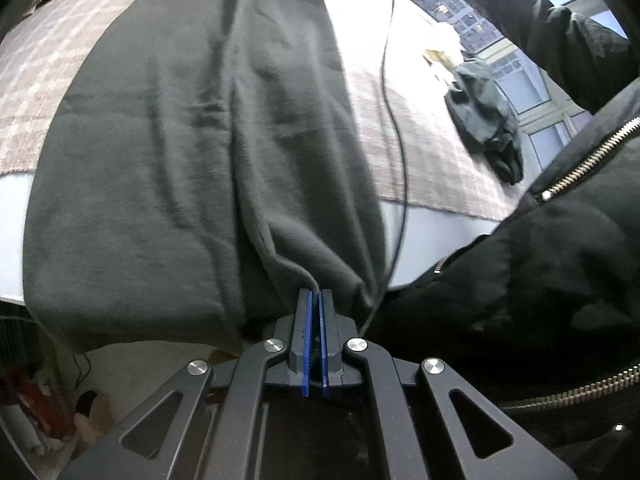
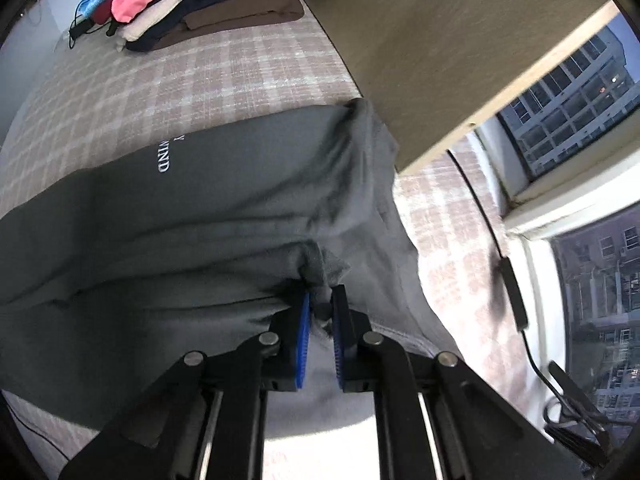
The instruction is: Fold clothes
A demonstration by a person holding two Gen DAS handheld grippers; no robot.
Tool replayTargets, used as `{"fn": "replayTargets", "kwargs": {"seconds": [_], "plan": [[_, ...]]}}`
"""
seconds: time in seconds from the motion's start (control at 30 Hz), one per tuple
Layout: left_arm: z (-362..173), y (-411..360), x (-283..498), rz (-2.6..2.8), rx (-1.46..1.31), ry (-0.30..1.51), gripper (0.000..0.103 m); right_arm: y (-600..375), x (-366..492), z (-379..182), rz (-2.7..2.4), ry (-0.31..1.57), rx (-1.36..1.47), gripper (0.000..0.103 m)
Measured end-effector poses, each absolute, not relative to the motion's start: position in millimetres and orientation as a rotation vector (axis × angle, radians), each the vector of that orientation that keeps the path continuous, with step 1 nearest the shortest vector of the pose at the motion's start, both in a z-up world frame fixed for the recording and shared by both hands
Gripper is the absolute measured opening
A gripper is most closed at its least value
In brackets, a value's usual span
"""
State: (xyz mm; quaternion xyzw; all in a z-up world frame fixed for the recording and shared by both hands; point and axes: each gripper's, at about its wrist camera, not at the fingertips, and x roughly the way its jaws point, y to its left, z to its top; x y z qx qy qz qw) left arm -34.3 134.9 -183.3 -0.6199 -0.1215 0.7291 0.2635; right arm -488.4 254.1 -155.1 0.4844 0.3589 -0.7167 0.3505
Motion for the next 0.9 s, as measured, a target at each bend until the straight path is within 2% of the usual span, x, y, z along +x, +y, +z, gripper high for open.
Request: {"fn": "replayTargets", "kwargs": {"seconds": [0.23,0.43,0.6,0.9], "plan": [[-175,133,-31,1.964,-1.635,-0.382,0.002,270,-488,-129,-1.876,1.013,1.249,0.010],[-183,116,-30,2.002,-1.657,-0.458,0.002,260,-495,-138,-1.934,1.023,1.206,0.010],[-172,125,-23,1.998,-1.597,-0.434,0.002,273,-481,-120,-2.025,0.995,1.154,0.010],[-166,135,-6,1.951,-1.523,-0.504,0.002,287,-471,-89,-2.035,1.014,1.172,0.010]]}}
